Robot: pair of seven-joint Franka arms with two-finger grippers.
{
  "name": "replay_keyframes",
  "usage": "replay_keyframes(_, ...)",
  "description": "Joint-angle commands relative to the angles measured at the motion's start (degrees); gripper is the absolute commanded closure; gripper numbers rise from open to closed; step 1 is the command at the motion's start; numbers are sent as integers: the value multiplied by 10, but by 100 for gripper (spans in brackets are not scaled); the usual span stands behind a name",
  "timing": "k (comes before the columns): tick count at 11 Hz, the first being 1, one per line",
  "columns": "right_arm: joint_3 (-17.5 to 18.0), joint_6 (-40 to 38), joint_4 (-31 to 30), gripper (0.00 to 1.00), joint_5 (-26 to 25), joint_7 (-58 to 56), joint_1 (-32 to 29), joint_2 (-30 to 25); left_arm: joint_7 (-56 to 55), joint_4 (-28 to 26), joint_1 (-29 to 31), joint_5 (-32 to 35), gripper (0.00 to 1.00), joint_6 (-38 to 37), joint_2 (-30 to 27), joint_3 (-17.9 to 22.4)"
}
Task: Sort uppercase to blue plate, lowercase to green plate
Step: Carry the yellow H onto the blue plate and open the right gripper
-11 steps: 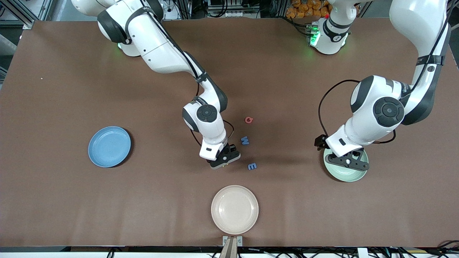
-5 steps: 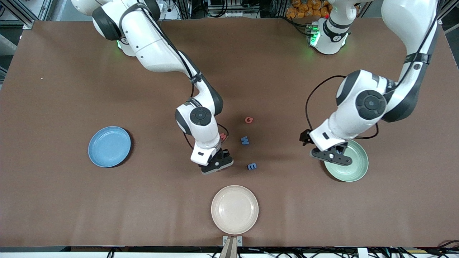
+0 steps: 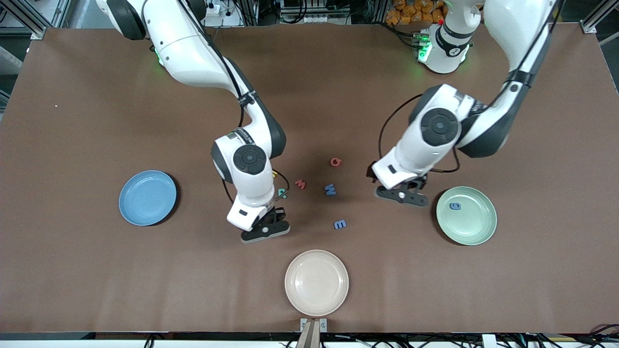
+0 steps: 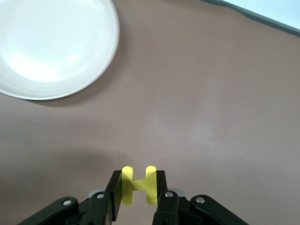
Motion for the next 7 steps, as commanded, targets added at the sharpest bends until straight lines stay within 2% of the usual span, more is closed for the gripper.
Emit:
replay_keyframes(1,-5,-30,-33,100,-2,-33,-22,-38,-66,9,-25,20,0,22,29,5)
replay_keyframes(4,-3,-18,-121,100,2,-137,-68,-105,-133,11,-53,25,0,79,66,8)
replay_keyframes(7,-3,63,-239,100,2,-231,-118,-163,-146,62,-63,43,0,87,112,19)
